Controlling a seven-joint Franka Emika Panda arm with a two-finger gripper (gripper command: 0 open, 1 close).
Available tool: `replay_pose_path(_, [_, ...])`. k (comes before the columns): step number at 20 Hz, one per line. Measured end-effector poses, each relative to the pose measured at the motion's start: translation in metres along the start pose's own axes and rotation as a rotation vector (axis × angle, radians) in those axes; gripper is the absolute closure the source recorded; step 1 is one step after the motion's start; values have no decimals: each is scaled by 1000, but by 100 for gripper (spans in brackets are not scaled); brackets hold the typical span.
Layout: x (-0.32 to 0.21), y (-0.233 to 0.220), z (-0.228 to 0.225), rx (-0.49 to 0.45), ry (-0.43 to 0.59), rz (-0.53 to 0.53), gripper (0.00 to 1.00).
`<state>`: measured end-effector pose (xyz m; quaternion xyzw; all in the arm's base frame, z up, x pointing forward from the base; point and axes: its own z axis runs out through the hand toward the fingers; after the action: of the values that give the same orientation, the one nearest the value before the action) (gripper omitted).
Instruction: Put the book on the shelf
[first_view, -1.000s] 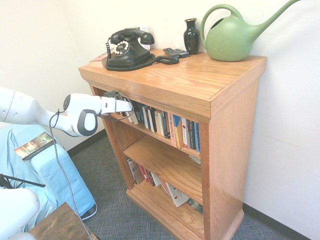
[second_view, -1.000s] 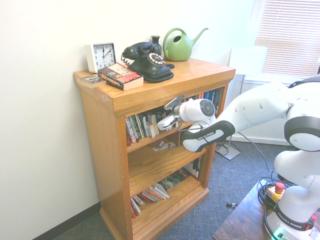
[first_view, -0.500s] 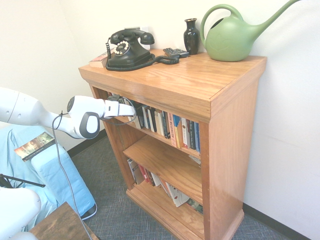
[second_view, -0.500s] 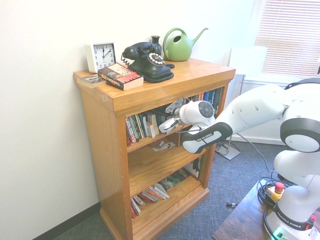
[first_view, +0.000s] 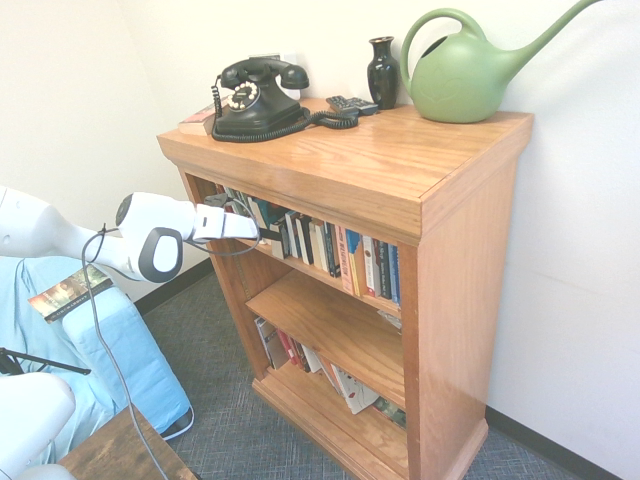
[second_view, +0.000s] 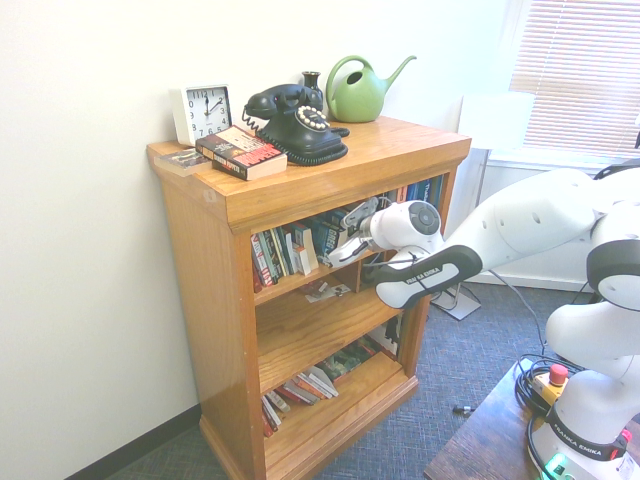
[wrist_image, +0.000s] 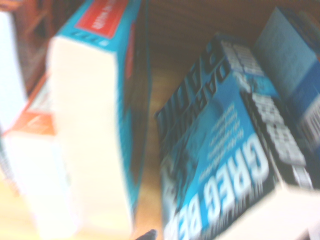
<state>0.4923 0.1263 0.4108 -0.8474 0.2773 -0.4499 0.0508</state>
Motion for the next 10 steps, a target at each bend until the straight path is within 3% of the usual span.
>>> replay_pose_path(6, [0, 1, -57, -9, -68, 23, 0])
replay_pose_path(10, [14, 7, -91, -68, -118, 30, 0])
